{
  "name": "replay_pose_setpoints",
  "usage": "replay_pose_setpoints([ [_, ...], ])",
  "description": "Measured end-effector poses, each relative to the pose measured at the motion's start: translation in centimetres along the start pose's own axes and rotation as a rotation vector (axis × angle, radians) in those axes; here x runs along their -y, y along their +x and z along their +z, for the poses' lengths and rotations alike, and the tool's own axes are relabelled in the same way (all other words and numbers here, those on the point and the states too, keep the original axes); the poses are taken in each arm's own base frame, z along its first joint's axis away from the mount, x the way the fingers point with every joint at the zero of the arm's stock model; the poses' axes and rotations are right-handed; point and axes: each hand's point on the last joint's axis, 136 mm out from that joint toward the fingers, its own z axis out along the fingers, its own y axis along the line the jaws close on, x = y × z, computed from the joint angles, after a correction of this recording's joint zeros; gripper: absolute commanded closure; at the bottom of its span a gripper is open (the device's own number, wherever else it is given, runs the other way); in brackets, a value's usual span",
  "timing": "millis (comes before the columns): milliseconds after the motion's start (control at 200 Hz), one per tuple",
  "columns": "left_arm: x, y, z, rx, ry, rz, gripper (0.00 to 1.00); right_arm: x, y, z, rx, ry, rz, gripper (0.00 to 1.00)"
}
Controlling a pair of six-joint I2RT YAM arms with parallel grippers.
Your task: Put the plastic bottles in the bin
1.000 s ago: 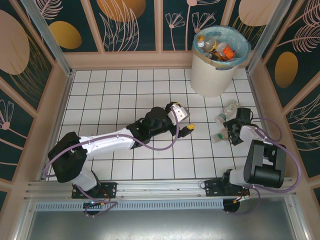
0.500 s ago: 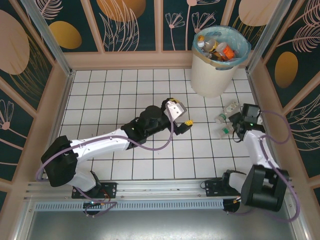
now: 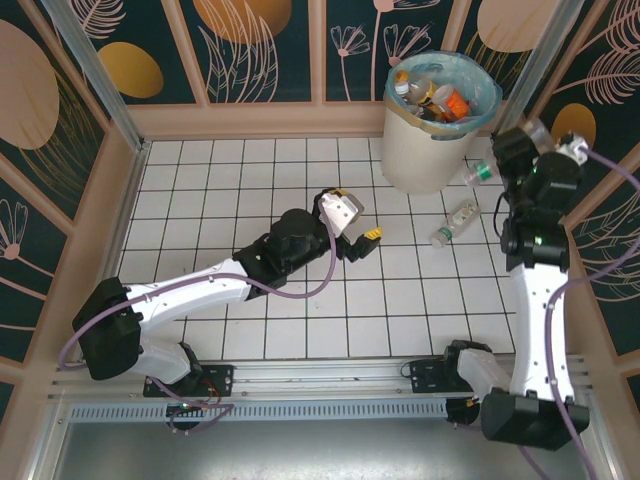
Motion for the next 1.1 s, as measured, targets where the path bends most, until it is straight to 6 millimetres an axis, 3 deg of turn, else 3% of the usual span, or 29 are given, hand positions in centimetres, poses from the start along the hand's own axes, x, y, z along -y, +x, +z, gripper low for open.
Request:
replay_pose_setpoints([
  [95, -0.2, -0.2, 0.0, 0.003, -0.011, -0.006, 0.04, -3.2, -1.5, 3.4, 0.046, -0.081, 0.073, 0.67],
  [170, -0.4, -0.6, 0.0, 0.01, -0.023, -0.009, 0.05, -4.1, -1.2, 6.3, 0.049, -0.099, 0.13, 0.63],
  [345, -0.8, -0.9, 0.0, 0.014, -0.043, -0.011, 0.04, -4.2, 2.3, 13.5, -0.002, -0.053, 0.223, 0.59],
  [480, -0.9, -0.8, 0.0, 0.01, -0.05, -0.011, 0.04, -2.9, 5.0, 17.1, -0.04, 0.009, 0.247, 0.53],
  [701, -0.9, -0.8, 0.0, 0.009, -0.05, -0.011, 0.04, -1.1, 6.8, 18.9, -0.082, 0.087, 0.242, 0.24],
  [871, -0.9, -0.8, 0.0, 0.01, -0.05, -0.011, 0.04, -1.5, 5.9, 18.7, -0.064, 0.094, 0.243, 0.17],
  [1096, -0.9, -0.8, 0.0, 0.01, -0.05, -0.011, 0.03, -1.9, 5.2, 18.5, -0.046, 0.095, 0.228, 0.18],
])
